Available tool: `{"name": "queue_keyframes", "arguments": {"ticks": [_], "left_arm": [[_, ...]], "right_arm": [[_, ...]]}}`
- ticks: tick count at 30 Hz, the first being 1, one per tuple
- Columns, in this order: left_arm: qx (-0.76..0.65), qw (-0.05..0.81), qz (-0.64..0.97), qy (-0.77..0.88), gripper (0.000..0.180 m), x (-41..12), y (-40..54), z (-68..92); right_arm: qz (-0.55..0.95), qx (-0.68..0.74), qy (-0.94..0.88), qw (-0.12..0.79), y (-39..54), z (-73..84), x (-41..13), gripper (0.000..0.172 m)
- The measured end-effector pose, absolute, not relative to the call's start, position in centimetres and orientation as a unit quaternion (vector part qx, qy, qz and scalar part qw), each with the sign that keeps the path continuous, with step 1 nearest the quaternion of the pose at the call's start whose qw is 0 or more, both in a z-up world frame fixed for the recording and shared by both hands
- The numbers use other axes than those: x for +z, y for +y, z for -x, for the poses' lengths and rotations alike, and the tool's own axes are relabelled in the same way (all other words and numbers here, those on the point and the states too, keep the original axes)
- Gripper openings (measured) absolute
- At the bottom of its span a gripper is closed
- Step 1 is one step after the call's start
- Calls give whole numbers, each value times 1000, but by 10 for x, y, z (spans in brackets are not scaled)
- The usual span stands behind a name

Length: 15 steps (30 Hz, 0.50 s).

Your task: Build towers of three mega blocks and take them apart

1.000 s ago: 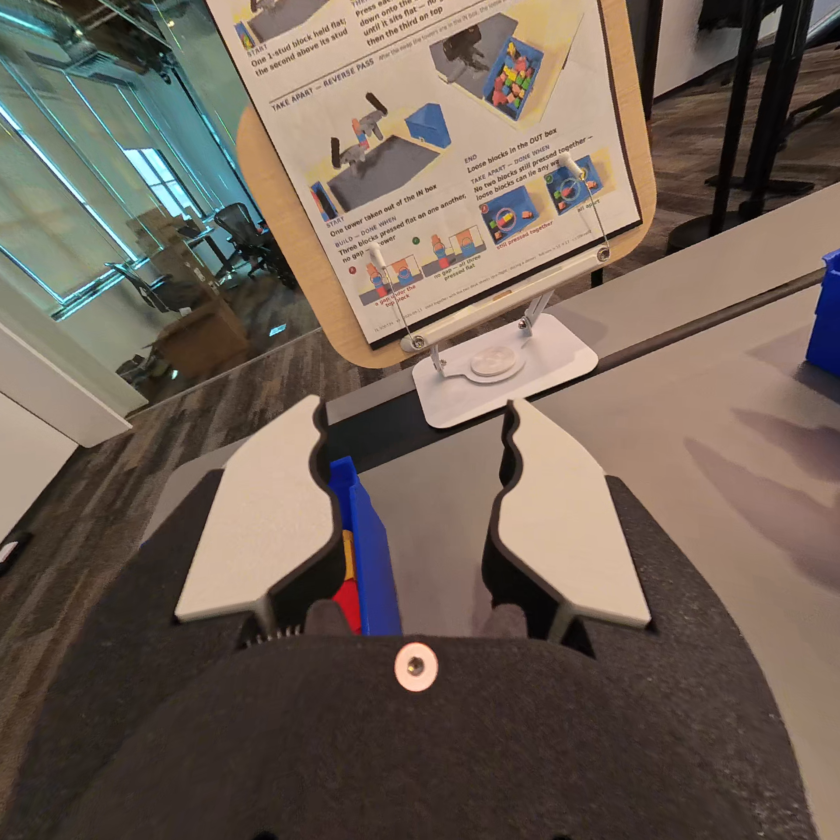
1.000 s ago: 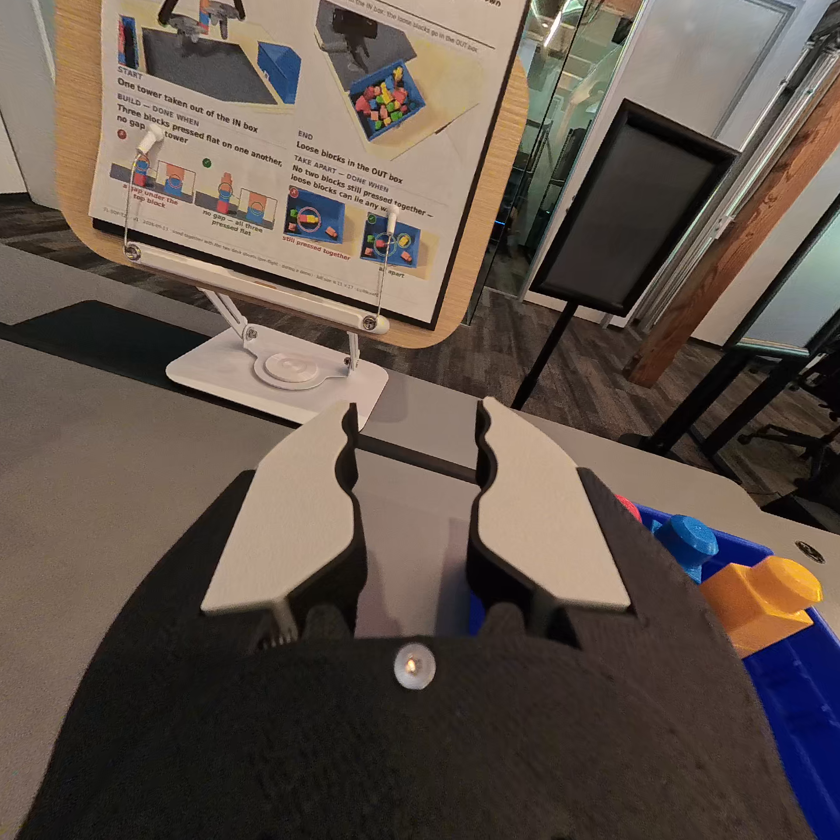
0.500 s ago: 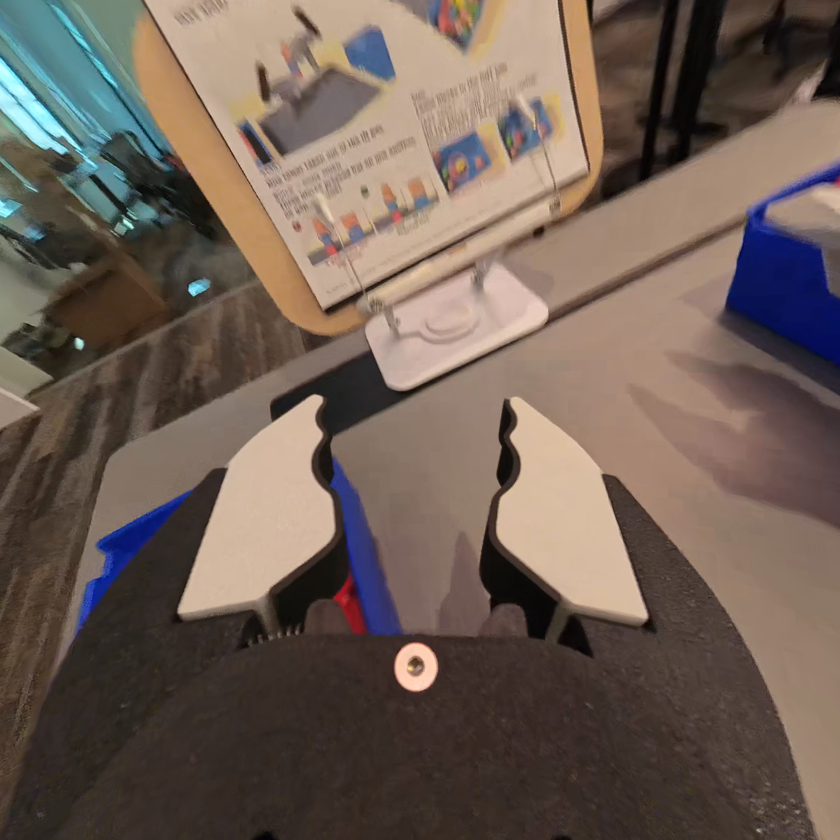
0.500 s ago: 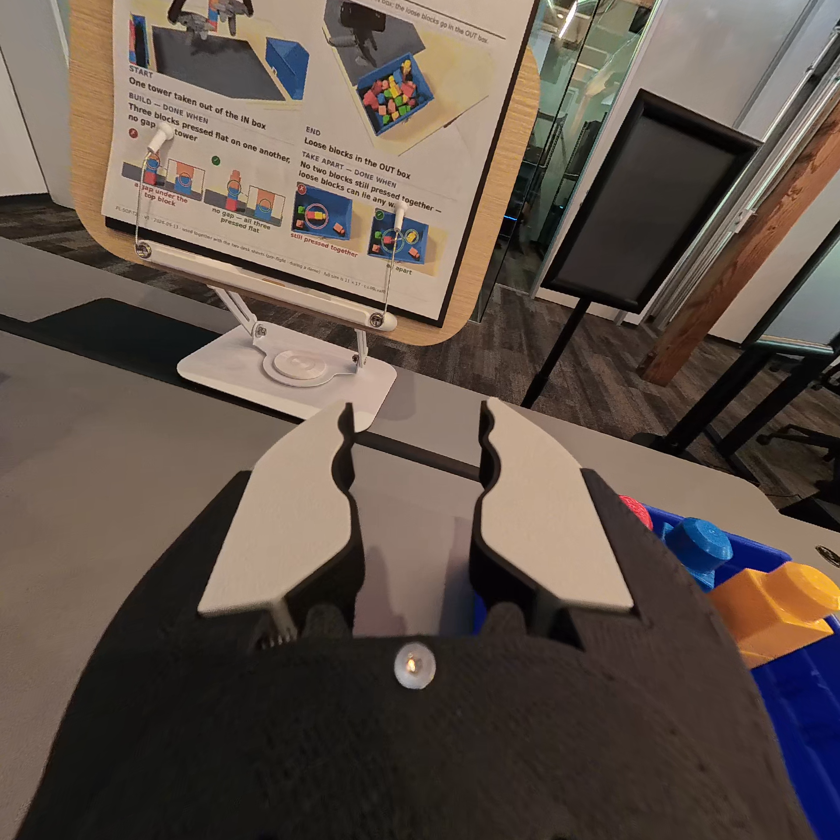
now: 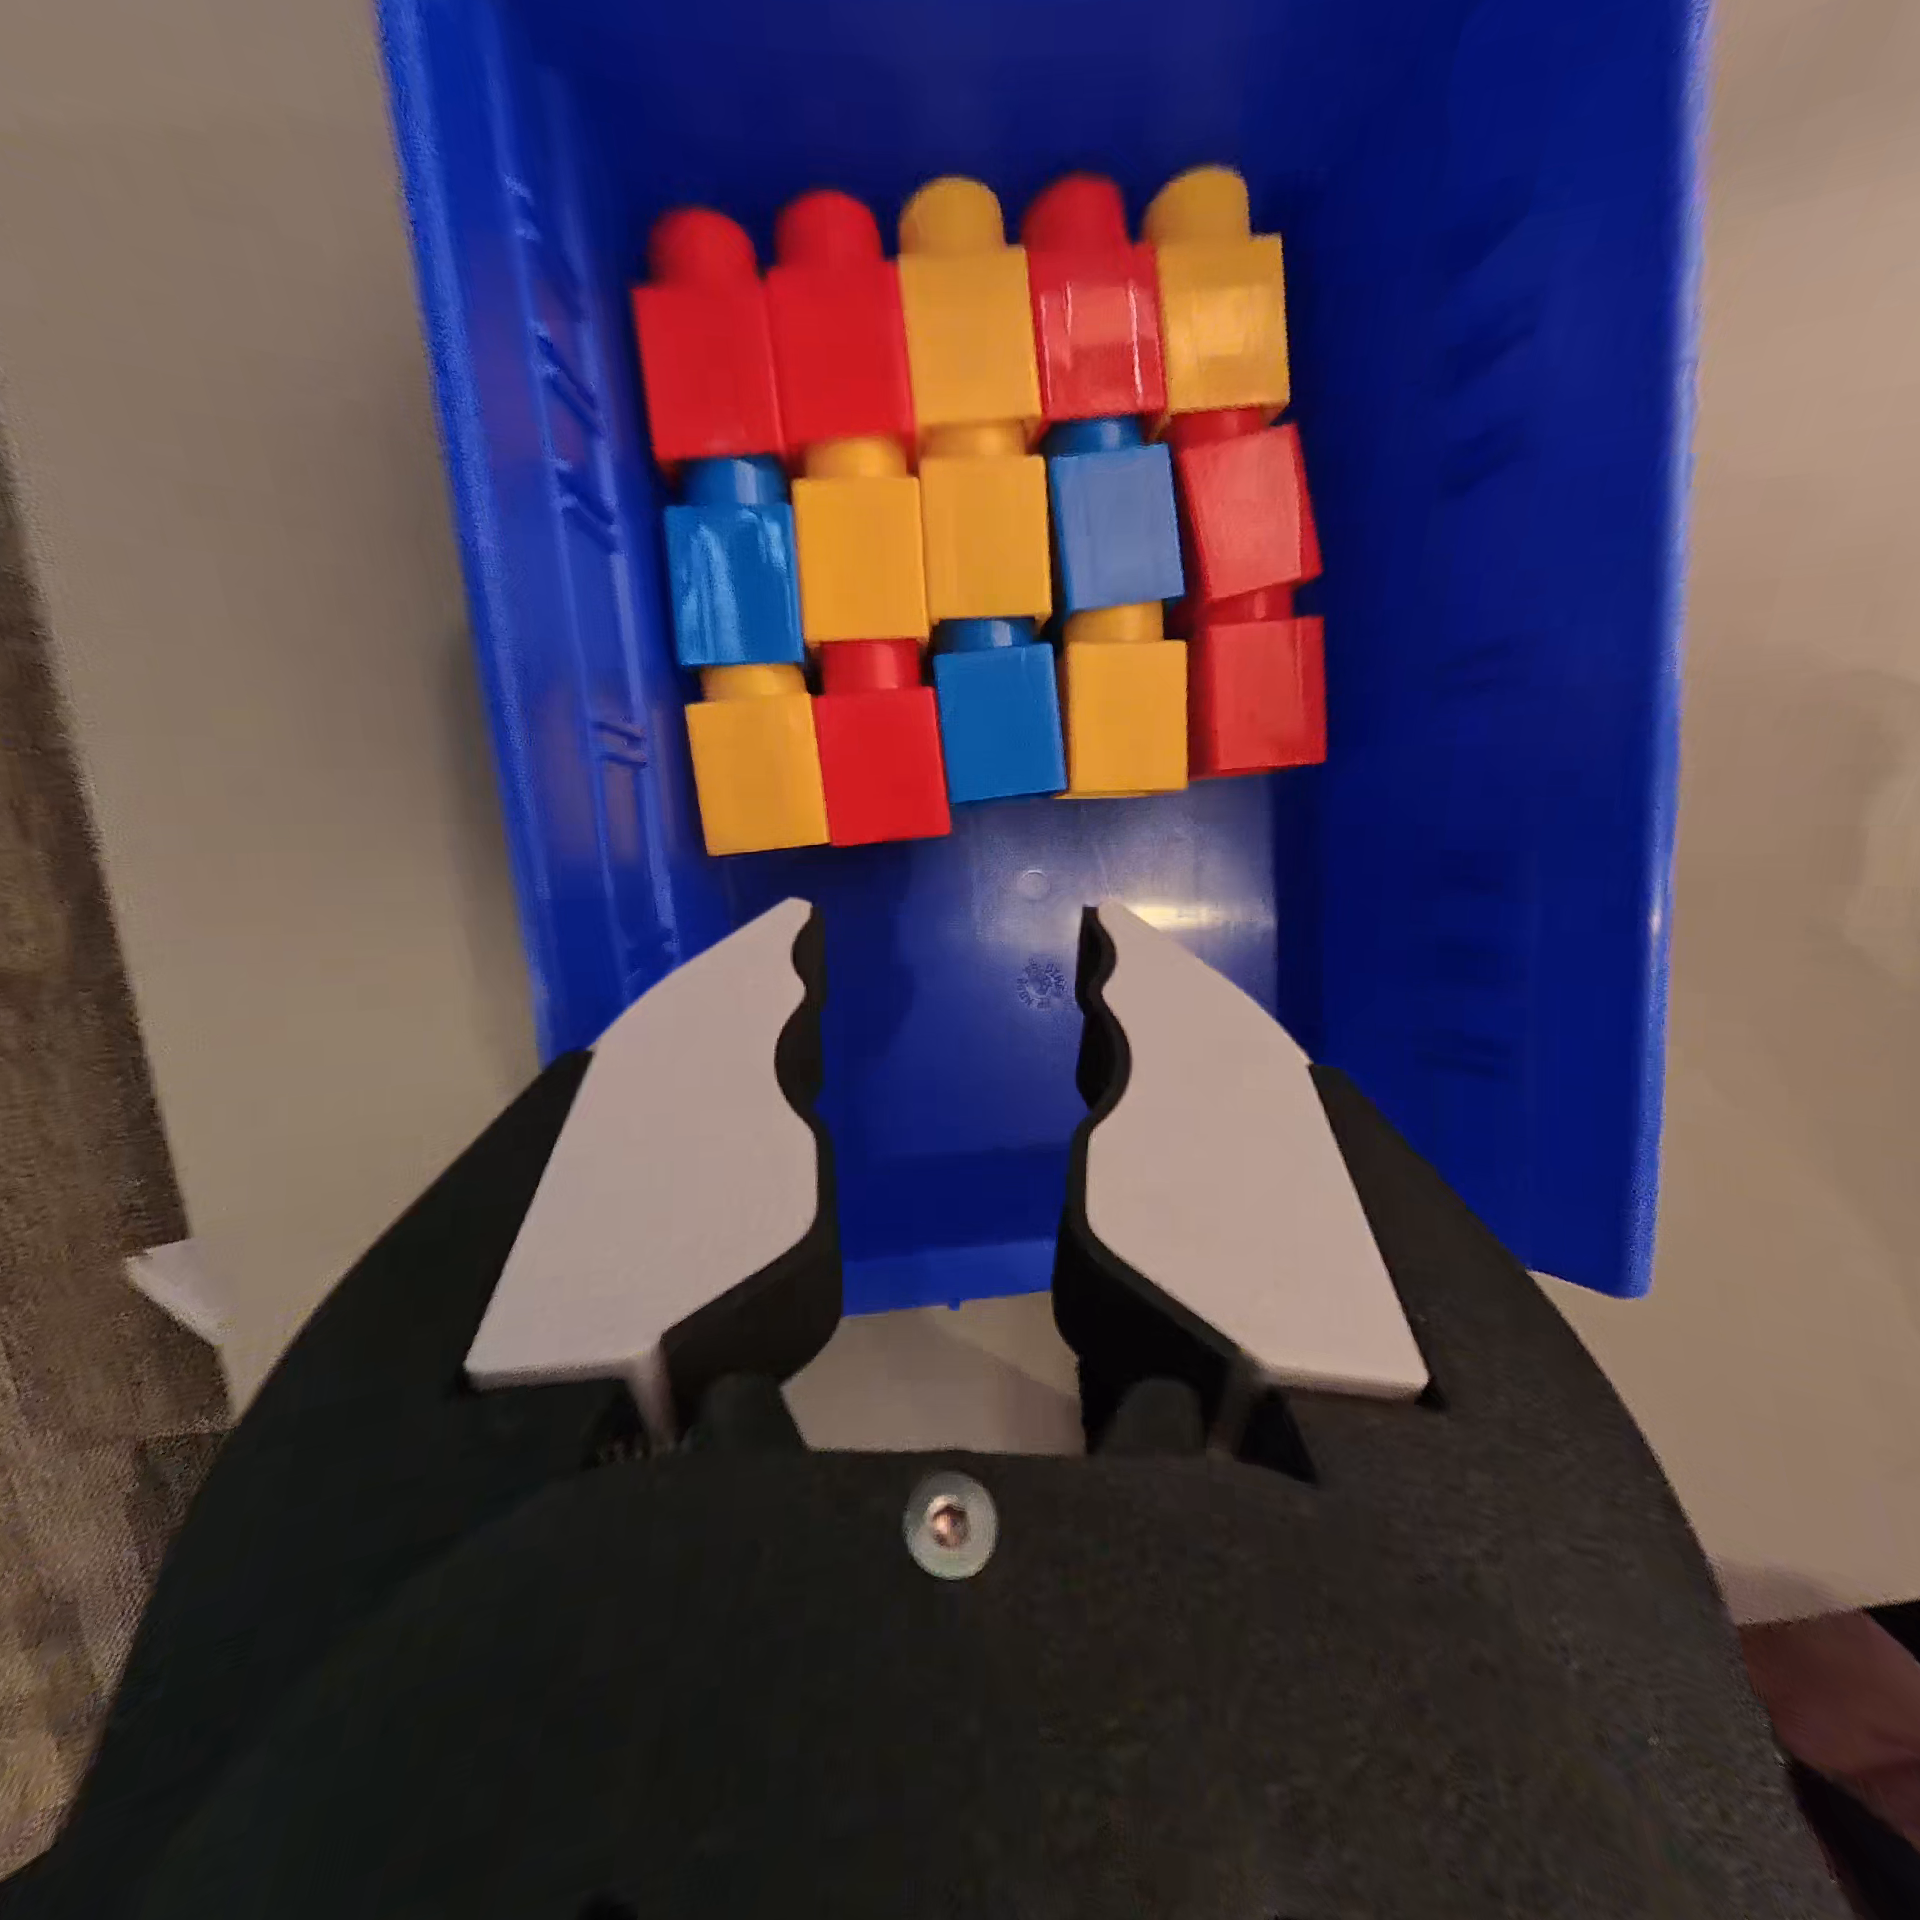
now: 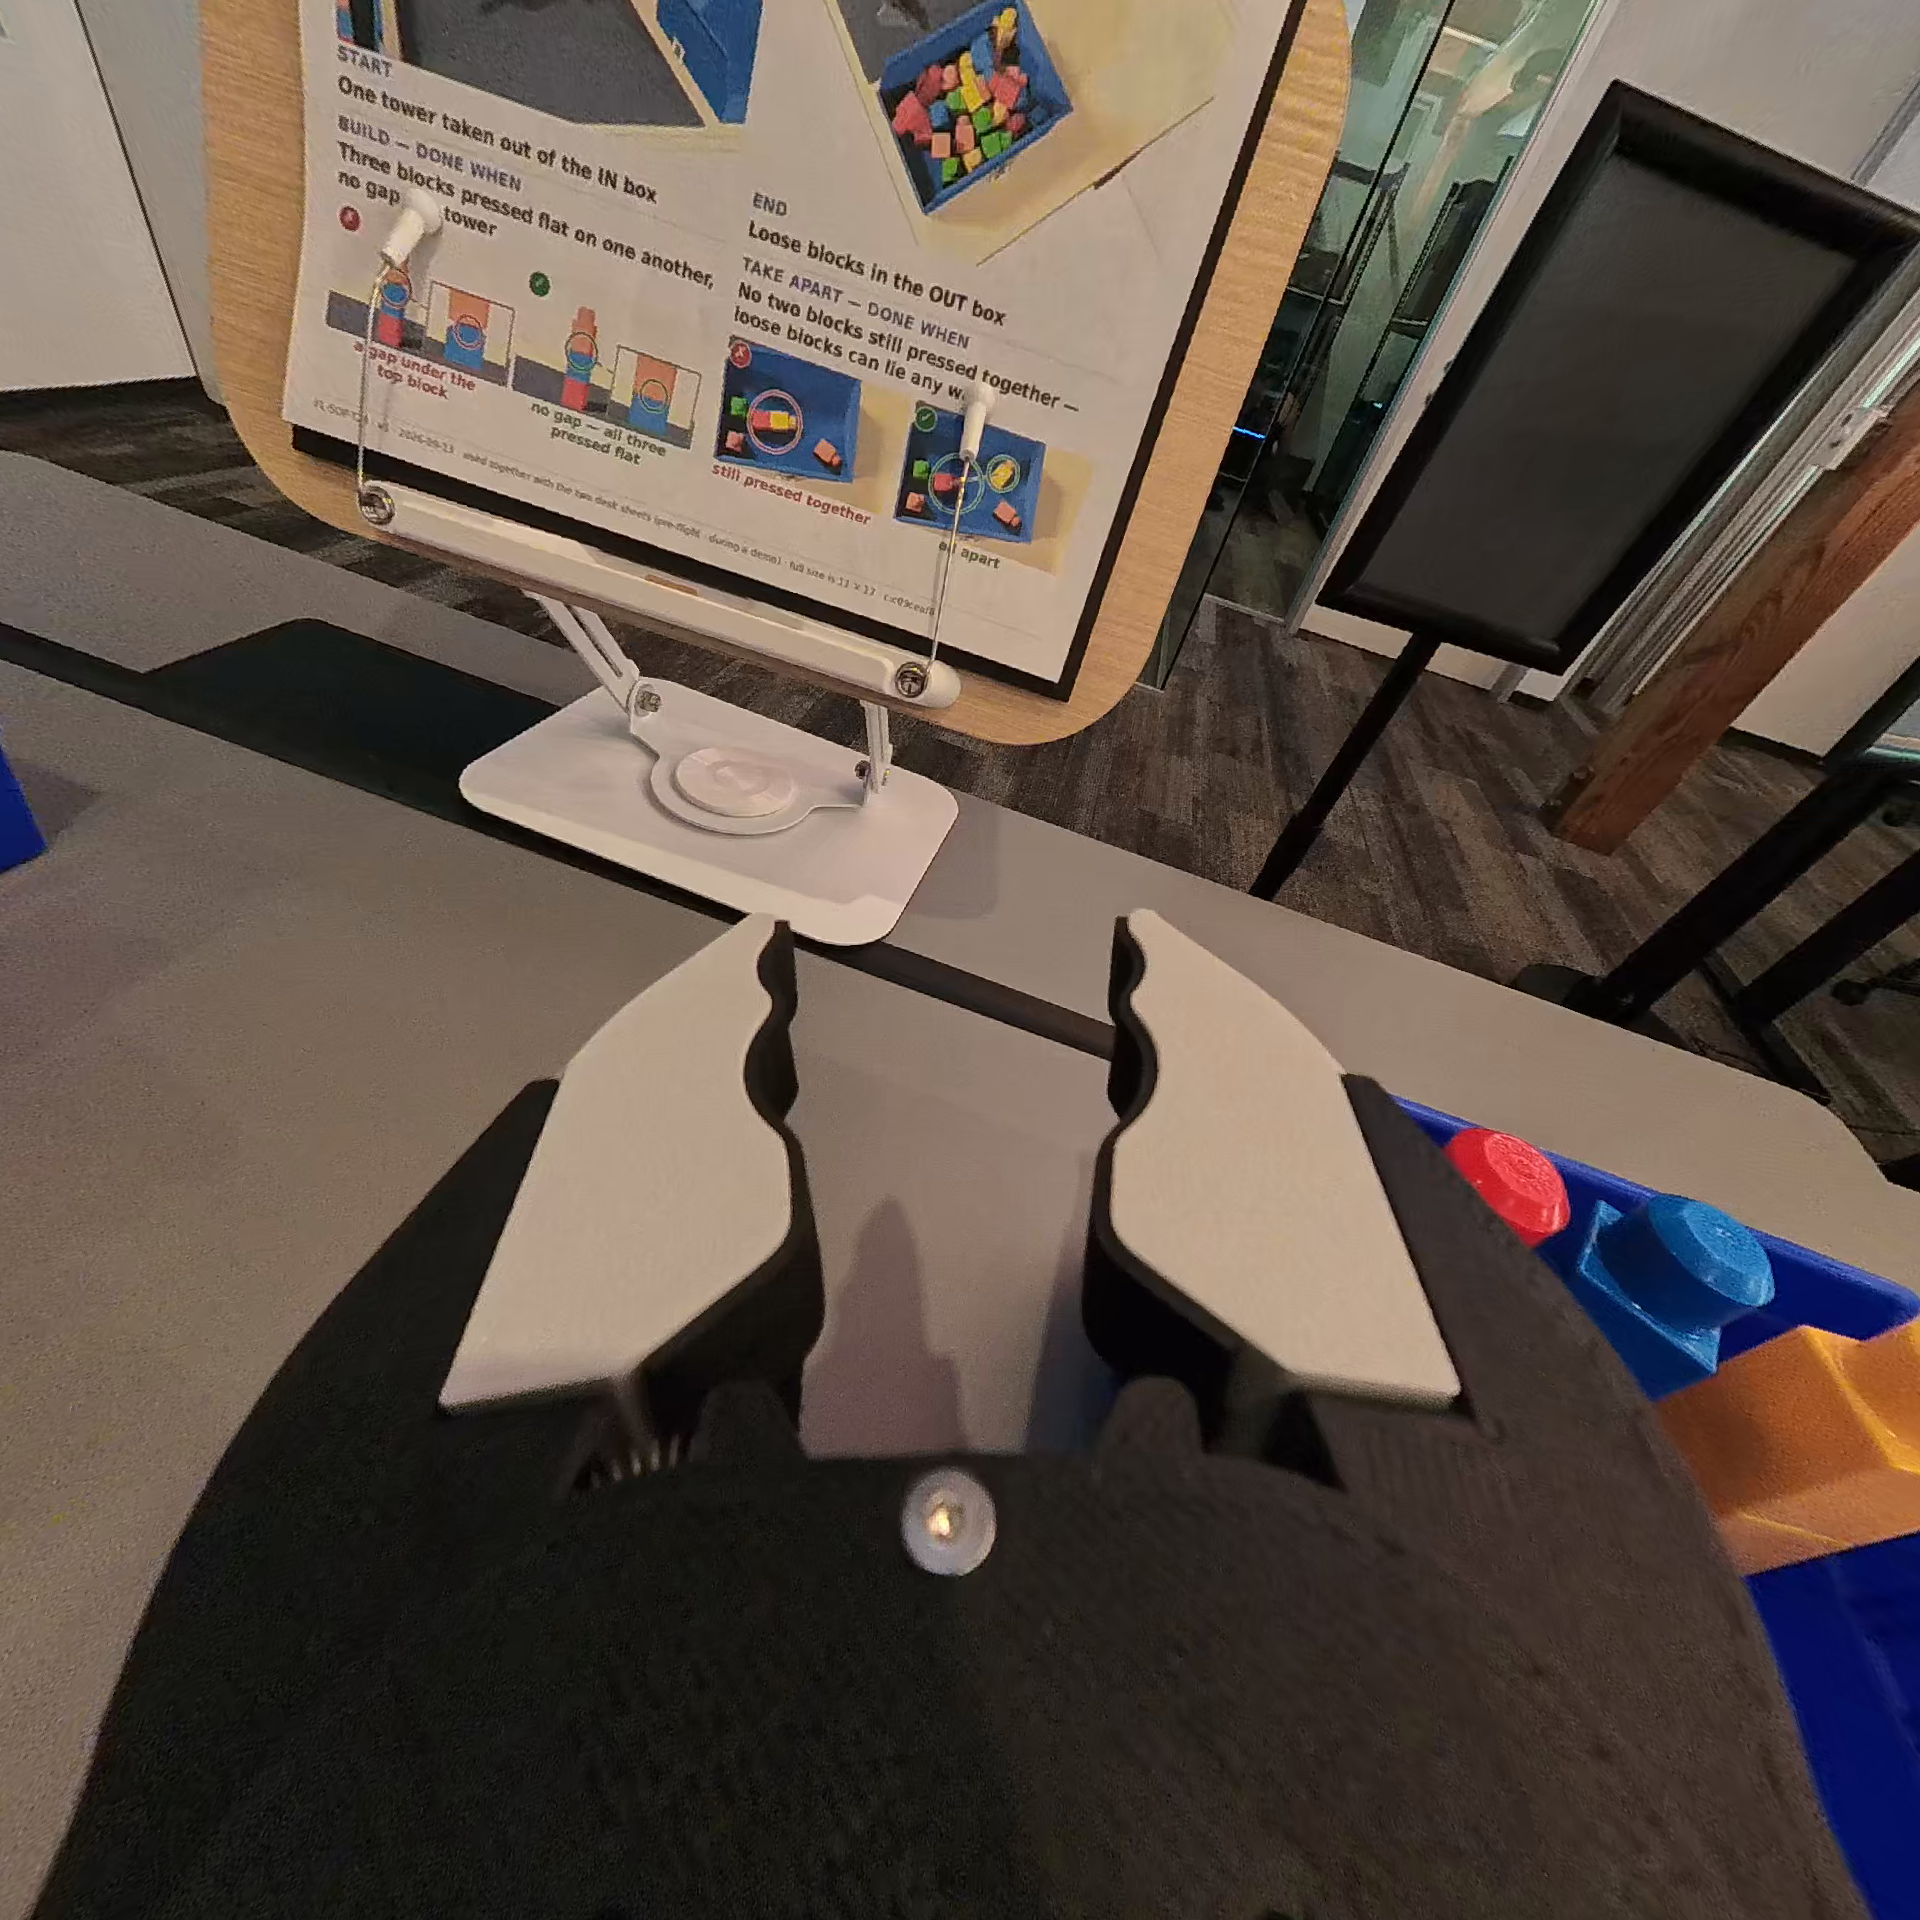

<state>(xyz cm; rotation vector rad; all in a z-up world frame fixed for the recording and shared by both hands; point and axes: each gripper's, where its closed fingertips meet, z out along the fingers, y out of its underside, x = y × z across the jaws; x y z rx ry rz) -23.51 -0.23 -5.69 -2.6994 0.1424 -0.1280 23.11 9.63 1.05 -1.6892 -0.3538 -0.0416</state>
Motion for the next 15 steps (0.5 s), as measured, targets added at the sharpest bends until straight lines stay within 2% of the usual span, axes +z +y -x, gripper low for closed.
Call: {"name": "queue_keyframes", "arguments": {"ticks": [1,9,14,15], "left_arm": [[-53,204,976,57,46,-65,0,232],[-127,159,972,118,44,-95,22,175],[-106,156,955,228,45,-104,29,133],[-99,149,952,248,40,-108,28,130]], "right_arm": [[744,-18,-157,649,96,-231,10,59],[755,-16,-167,634,99,-228,0,60],[756,-14,-172,632,100,-227,-2,60],[756,-14,-172,631,100,-227,-2,60]]}}
